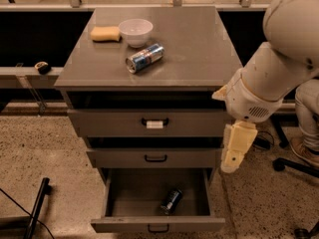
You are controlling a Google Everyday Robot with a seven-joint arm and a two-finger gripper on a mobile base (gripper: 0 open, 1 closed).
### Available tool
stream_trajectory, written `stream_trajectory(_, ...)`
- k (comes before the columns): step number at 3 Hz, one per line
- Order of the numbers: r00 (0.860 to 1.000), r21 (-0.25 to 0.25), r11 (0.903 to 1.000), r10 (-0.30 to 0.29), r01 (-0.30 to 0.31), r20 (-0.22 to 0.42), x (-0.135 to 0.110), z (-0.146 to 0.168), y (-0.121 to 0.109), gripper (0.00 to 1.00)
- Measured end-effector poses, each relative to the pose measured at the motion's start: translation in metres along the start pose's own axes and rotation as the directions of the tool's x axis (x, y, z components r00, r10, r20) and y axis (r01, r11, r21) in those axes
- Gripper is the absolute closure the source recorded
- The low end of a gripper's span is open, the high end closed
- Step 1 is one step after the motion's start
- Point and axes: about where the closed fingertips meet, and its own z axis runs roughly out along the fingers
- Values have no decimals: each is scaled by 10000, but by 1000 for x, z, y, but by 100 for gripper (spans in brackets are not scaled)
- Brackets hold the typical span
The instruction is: Pick pepsi can from bottom drawer and place on counter
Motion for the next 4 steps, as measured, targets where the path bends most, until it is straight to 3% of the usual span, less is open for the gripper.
stream_trajectory(1,9966,-891,9954,-280,349,777,3,61,14,0)
stream_trajectory(2,9933,-789,9966,-162,253,1144,20,127,24,0)
stream_trajectory(3,9909,-120,9999,-107,125,1344,18,141,11,0)
stream_trajectory(4,9910,-82,9999,-100,112,1331,17,140,11,0)
